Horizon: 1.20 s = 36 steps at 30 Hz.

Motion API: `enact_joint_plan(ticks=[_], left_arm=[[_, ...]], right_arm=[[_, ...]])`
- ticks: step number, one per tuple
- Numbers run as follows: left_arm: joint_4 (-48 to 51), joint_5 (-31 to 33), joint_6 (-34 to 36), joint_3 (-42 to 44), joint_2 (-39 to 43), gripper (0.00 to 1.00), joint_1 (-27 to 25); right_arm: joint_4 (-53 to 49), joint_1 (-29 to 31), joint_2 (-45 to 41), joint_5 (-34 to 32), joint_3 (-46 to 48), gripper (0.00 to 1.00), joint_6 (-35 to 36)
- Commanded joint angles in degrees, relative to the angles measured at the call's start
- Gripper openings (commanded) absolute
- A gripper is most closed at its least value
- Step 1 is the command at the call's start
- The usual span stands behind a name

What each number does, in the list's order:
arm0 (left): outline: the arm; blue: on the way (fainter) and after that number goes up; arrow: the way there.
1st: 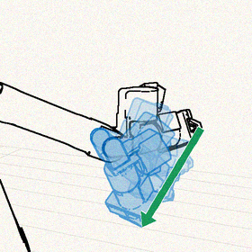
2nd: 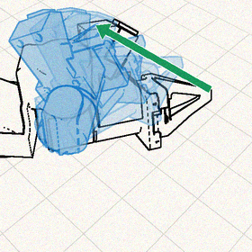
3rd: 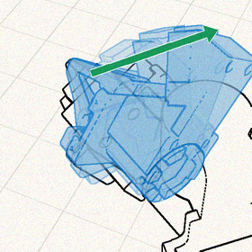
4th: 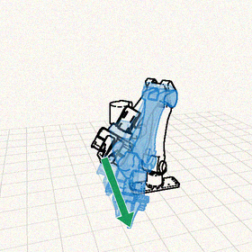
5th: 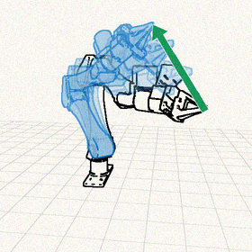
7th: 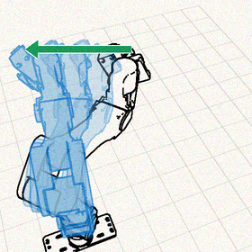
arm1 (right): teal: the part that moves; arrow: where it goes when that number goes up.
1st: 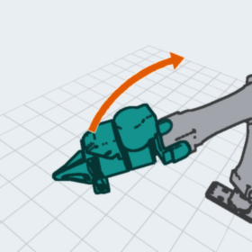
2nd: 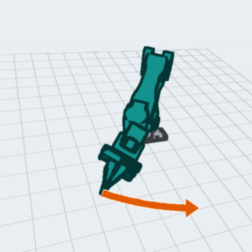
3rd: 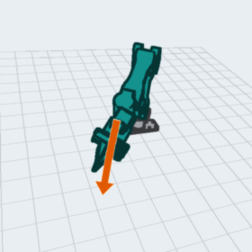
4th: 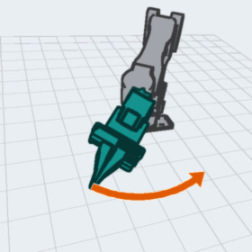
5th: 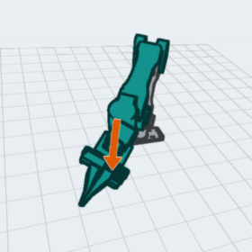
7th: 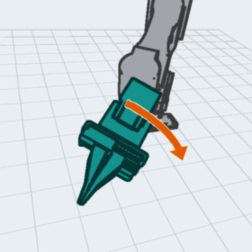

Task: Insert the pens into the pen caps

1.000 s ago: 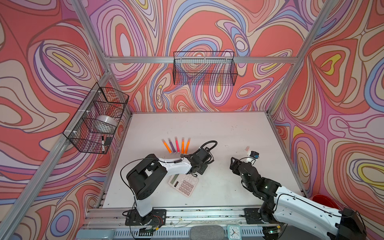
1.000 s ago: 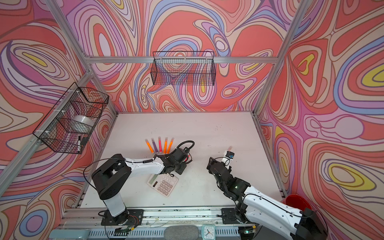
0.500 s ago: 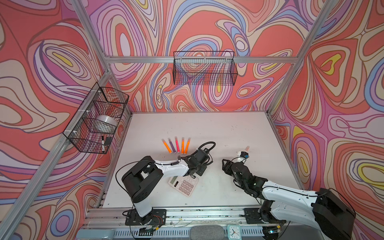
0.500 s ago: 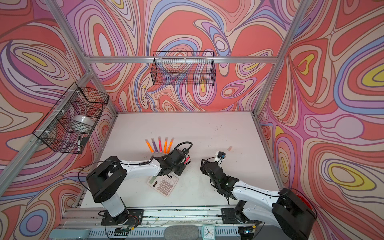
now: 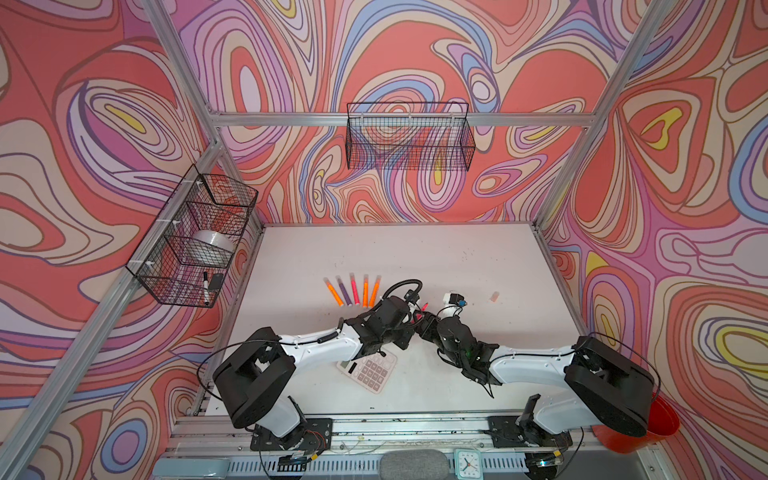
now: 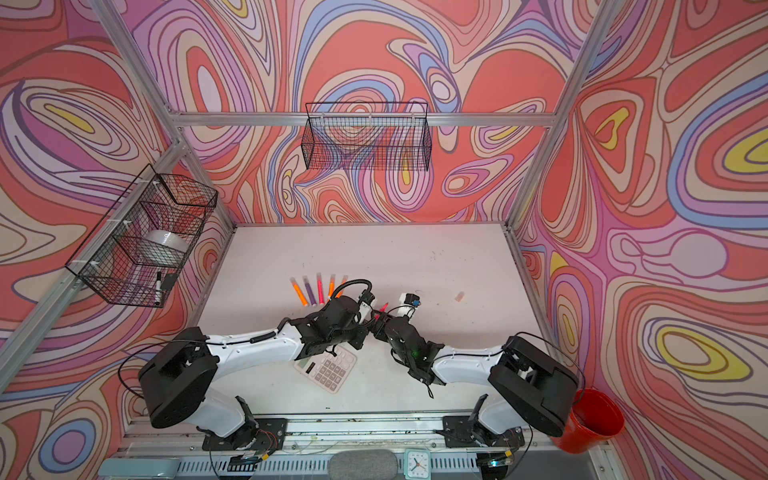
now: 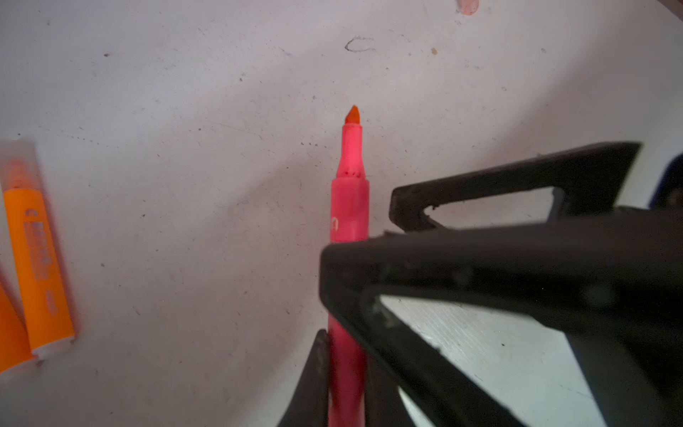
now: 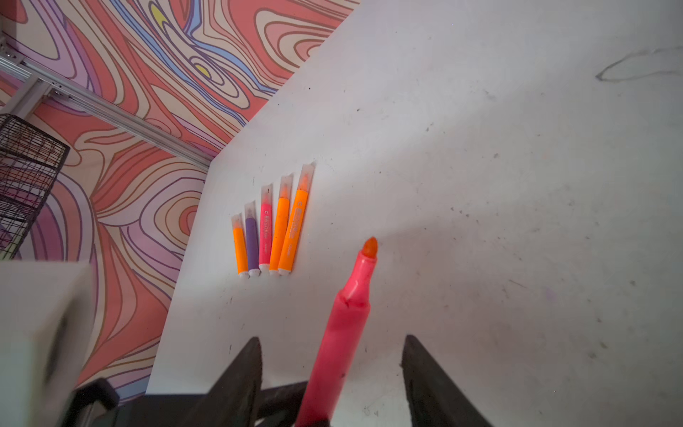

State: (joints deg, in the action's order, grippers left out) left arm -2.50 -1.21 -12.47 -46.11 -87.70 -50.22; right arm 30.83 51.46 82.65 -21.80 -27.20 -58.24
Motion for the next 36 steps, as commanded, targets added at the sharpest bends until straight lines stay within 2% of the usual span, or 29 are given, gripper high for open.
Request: enact_joint_plan(ticks=[1,10,15,19,23,27,33,36], left_arm=[[-2.31,-2.82,-0.54,1.61,2.71,0.04,-0.06],[-3.59,-5.6,-0.34,3.83,5.99,0.05,-0.01],[-4.43,-5.39,-0.36,4.79,6.81,0.07,-0.05],[-5.13,-4.9,-0.71,4.91,6.75,0.14,-0.06],[-5.8,-5.3,-1.15,4.36,6.34,0.24,-0.05],[-7.87,-5.27,-1.07,4.29,5.21,0.29,-0.03],[-9.12,-5.48,-1.35,3.1,2.66,0.3,0.0],[-8.87,-5.8,-1.42,2.43,2.23,0.27,-0.01]], right_arm=[[2.42,0.13,0.59,-2.01,-1.23,0.57,-1.79],[3.99,0.2,3.87,0.22,-4.23,0.44,-2.4],[3.82,0.14,3.89,0.51,-4.71,0.15,-2.18],[4.21,0.14,3.91,1.45,-4.56,0.0,-2.4],[3.74,0.19,4.16,2.31,-5.0,0.0,-2.74],[4.15,0.17,4.6,3.17,-5.08,0.0,-2.67],[6.52,0.14,5.63,4.02,-4.35,0.0,-3.11],[5.58,0.2,5.23,3.94,-4.55,0.0,-3.11]])
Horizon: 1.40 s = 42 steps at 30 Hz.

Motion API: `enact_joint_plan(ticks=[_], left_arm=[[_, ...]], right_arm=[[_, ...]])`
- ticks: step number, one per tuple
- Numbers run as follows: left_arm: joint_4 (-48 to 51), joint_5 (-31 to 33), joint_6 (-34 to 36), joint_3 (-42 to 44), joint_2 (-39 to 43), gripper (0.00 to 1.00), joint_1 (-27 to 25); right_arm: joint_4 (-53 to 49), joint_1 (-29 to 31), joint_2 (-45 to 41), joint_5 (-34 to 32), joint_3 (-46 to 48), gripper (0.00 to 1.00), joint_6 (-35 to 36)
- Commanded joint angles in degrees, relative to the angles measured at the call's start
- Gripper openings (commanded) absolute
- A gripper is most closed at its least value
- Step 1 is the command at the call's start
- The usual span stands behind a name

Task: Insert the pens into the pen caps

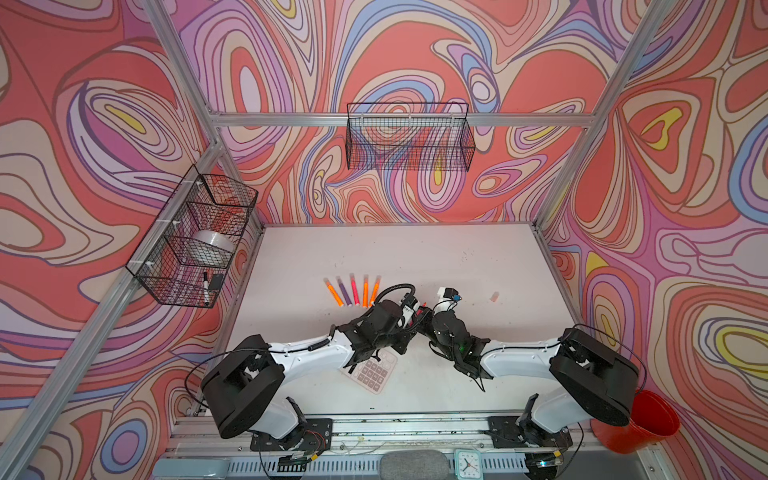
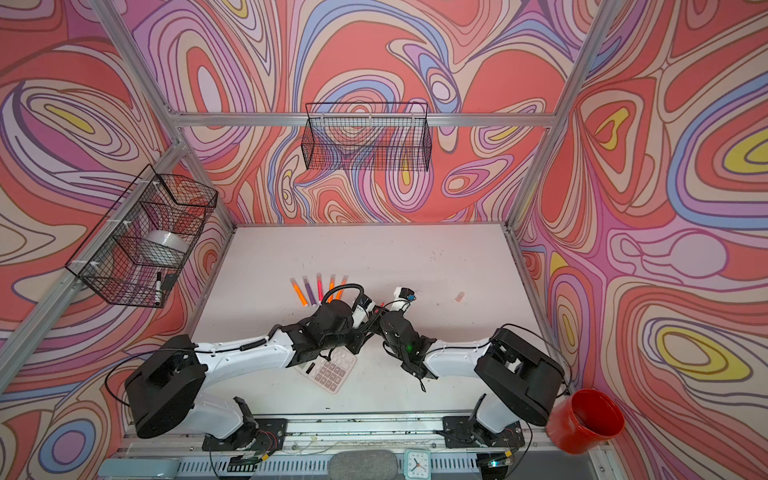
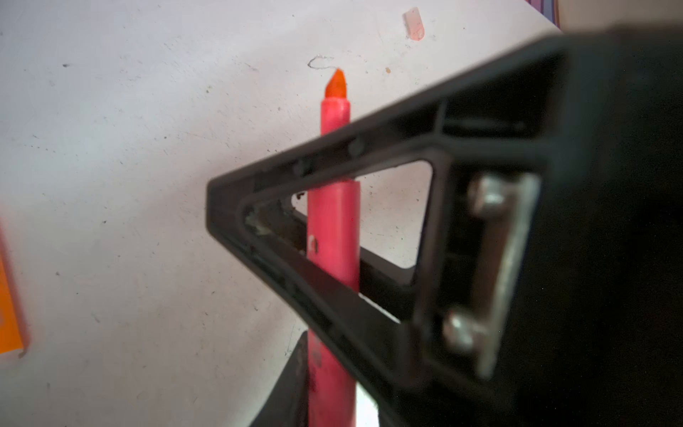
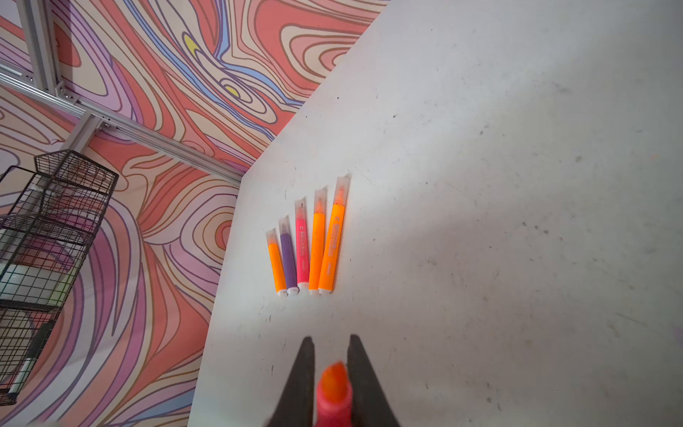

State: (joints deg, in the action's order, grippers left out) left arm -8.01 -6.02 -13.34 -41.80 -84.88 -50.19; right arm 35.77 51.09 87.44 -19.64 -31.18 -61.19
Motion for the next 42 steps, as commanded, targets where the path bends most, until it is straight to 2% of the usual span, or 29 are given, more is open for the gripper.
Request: enact_joint_plan(ticks=[1,7,8,11,13,17,21,24,27,31,37,42], left_arm=[[-3.78,-0.86,-0.52,-1.8,-0.79,0.25,-0.08],[-6.33,-0.19,-0.89,-1.34,-1.84,0.03,0.01],[-6.55,-0.21,-1.06,-1.35,-1.86,0.0,0.07],[-6.42,0.5,-1.31,-1.4,-1.11,0.0,0.01],[-6.61,1.74,-1.33,-0.56,0.26,0.0,0.18],[-7.11,4.55,-1.54,2.89,5.13,0.0,1.42],[-5.91,3.72,-2.6,5.75,10.44,0.0,3.19],[-7.03,1.29,-3.39,8.17,13.23,0.0,3.19],[-12.7,-4.08,-3.19,11.5,14.59,0.0,3.19],[-16.89,-7.63,-2.97,14.56,14.91,0.0,3.11],[-16.36,-9.26,-2.15,14.32,14.38,0.0,3.11],[-17.25,-9.22,-1.6,14.91,14.22,0.0,3.13]], right_arm=[[0.7,0.58,0.28,1.74,-0.34,0.0,-0.16],[3.14,0.49,-0.42,1.85,1.75,0.0,-0.24],[3.25,0.55,-0.59,1.76,1.95,0.06,-0.14],[1.93,0.55,-2.01,1.13,2.47,0.35,0.4],[-1.67,0.5,-4.1,-0.07,2.52,0.47,1.01],[-10.11,-1.1,-11.04,-4.25,4.97,0.55,2.09],[-28.92,-6.66,-21.05,-9.18,3.87,0.61,5.27],[-43.84,-12.64,-23.23,-10.7,-1.92,0.64,10.78],[-52.63,-20.86,-18.83,-8.34,-7.64,0.62,15.19],[-52.63,-31.13,-11.36,-0.62,-11.33,0.57,19.9],[-55.31,-38.37,0.61,0.91,-19.28,0.55,24.78],[-56.33,-41.83,5.84,-0.28,-22.47,0.55,26.45]])
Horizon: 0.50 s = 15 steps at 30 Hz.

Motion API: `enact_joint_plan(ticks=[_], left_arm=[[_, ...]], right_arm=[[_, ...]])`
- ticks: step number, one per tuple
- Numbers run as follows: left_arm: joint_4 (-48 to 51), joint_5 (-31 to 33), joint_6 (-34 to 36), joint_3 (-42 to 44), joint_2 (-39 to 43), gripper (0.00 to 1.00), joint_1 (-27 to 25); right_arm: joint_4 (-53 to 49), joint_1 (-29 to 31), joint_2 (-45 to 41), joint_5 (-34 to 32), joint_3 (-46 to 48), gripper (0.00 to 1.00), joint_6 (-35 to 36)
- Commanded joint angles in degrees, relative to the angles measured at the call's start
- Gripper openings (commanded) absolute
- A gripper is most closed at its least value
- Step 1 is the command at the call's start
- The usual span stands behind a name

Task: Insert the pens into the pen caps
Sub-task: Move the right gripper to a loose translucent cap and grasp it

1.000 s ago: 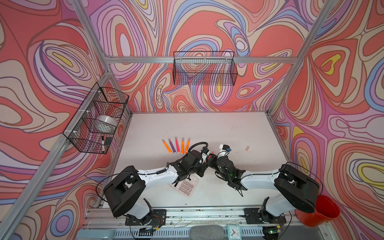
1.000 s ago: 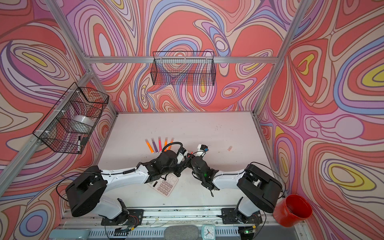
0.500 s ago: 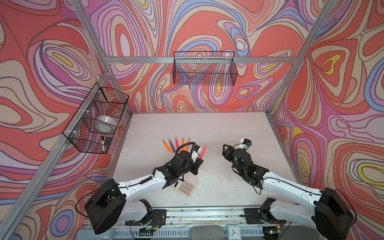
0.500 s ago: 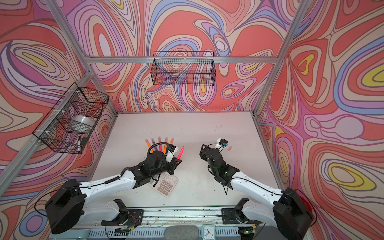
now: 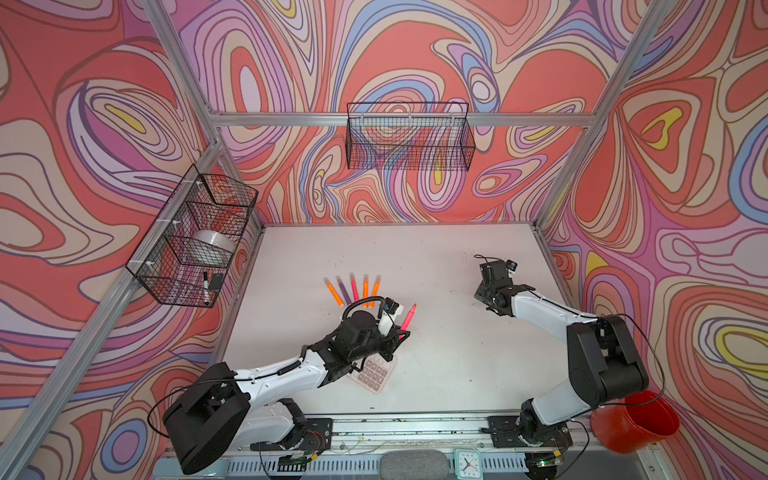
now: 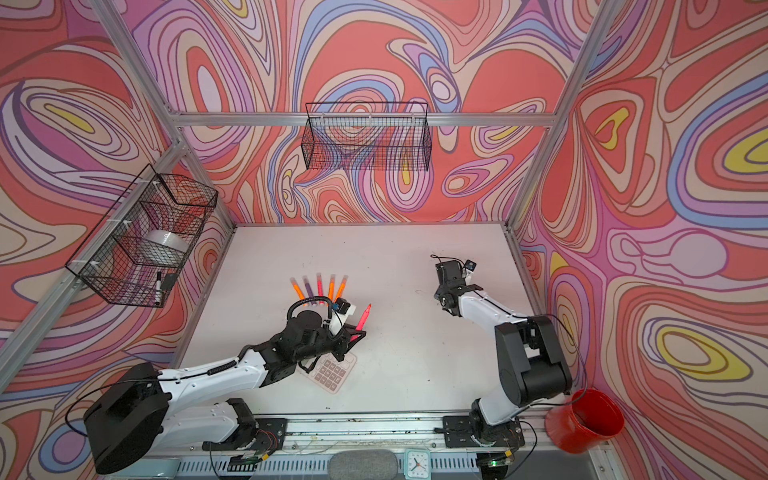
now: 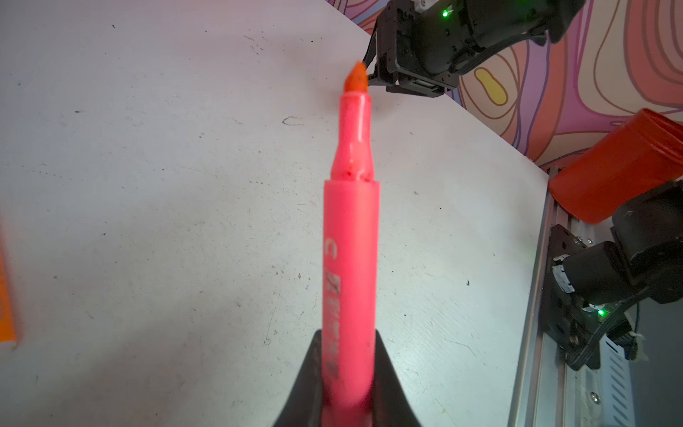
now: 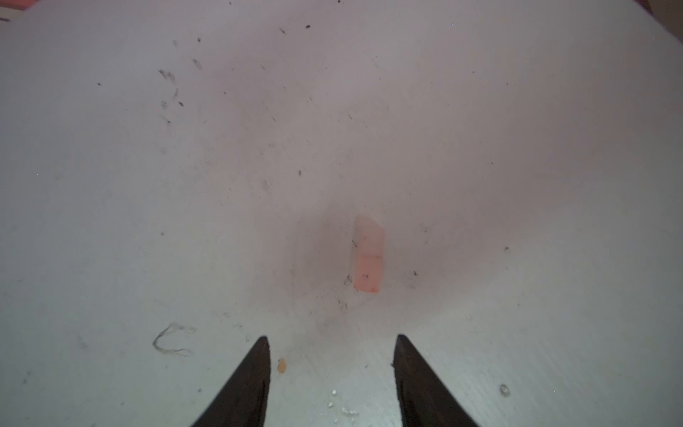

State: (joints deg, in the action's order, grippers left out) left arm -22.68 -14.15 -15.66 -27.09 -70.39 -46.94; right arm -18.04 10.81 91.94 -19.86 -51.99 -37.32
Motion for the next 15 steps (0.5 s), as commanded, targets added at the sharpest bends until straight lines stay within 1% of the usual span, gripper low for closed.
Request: enact_joint_plan(ticks=[1,8,10,13,15], left_arm=[[-2.56,-1.25,0.72,0.07,-0.36,0.0,-0.17],[-1.78,-1.67,0.63,-1.02,-0.62,0.0,-0.12],[-2.24,-1.5,0.72,-0.64,-0.88,0.0,-0.16],[-2.41,-1.4,0.63,-0.59,-1.39,0.0,-0.15],[-2.21,-1.34,0.54,-0.83,-1.53,0.0,-0.12]], right_arm=[[-2.52,-2.15,1.76,-0.08,-1.93,0.55,2.63],[-2.65,-5.69,6.47,3.28,-4.72,0.53,4.34],[-2.48,-6.96,7.82,5.52,-5.51,0.5,4.7],[-1.47,-8.59,9.12,8.81,-5.93,0.5,5.17],[-1.73,-9.67,10.43,10.66,-6.35,0.47,5.24]])
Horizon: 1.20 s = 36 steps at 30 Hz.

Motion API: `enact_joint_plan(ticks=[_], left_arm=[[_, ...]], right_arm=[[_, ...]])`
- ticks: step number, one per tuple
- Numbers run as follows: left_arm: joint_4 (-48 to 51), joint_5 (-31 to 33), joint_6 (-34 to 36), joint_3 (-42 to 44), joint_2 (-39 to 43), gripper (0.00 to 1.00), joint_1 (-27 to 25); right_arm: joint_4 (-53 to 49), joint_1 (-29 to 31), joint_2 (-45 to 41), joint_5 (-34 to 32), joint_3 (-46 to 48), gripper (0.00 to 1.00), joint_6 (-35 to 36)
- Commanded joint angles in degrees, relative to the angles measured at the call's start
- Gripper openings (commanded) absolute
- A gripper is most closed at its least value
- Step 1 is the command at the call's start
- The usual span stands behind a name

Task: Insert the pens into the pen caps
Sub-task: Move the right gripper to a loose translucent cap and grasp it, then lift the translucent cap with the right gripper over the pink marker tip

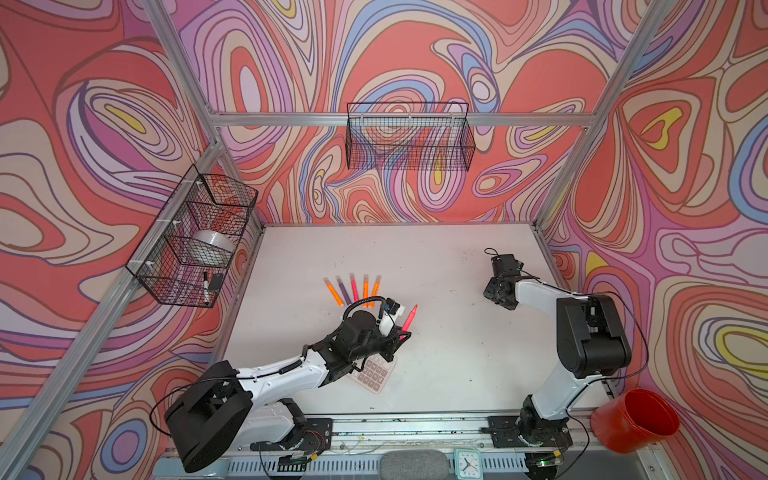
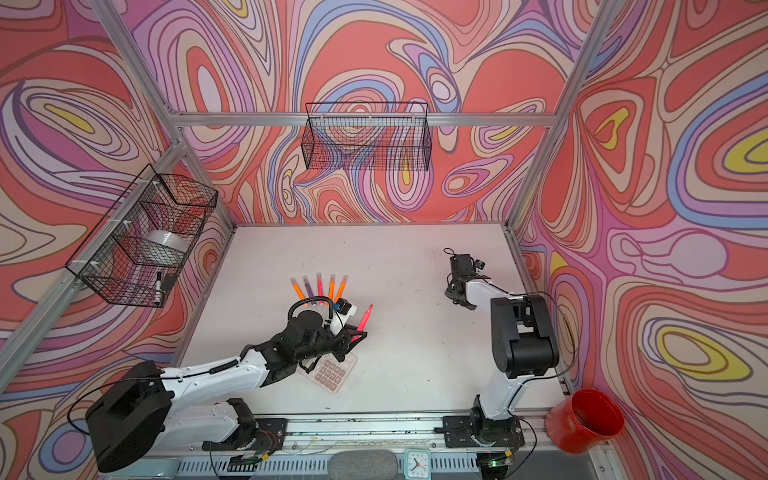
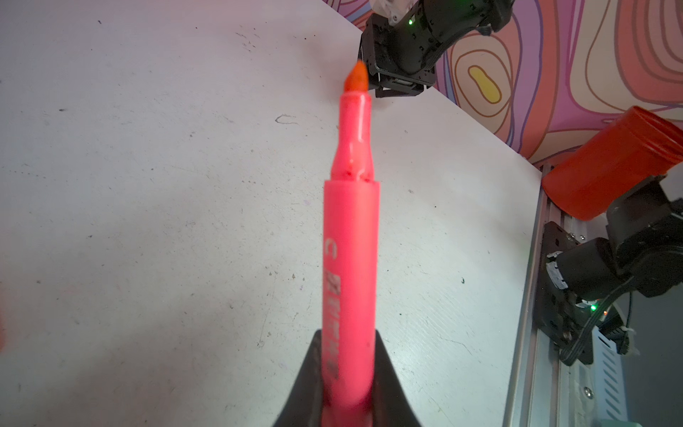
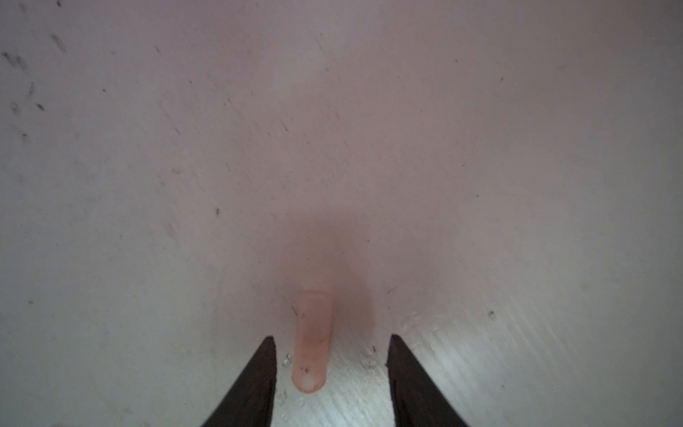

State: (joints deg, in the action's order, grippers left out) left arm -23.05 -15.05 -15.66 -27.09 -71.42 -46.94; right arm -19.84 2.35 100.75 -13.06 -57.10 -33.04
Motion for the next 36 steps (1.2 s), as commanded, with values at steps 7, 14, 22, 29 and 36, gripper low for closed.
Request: enact_joint_plan(ticks=[7,14,22,29,36], left_arm=[[-1.12,-0.64,0.81,-1.32,-0.3,0.0,-0.11],[-1.01,-0.85,0.54,-1.66,-0.76,0.0,-0.12],[-1.73,-0.96,0.21,-1.16,-1.09,0.0,-0.17],[-0.99,-1.12,0.24,-1.52,-0.83,0.0,-0.09],[-0.8,-0.97,0.28,-1.66,-0.93,0.0,-0.14]], right_arm=[[-0.12,-2.44,3.36,6.12,-1.7,0.43,0.98],[-0.37,-2.44,4.15,6.82,-2.35,0.39,1.18],[-0.91,-2.45,5.12,7.35,-3.12,0.28,1.48],[-1.02,-2.45,5.27,7.61,-3.15,0.15,1.46],[0.91,-2.44,1.48,8.9,0.07,0.1,0.83]])
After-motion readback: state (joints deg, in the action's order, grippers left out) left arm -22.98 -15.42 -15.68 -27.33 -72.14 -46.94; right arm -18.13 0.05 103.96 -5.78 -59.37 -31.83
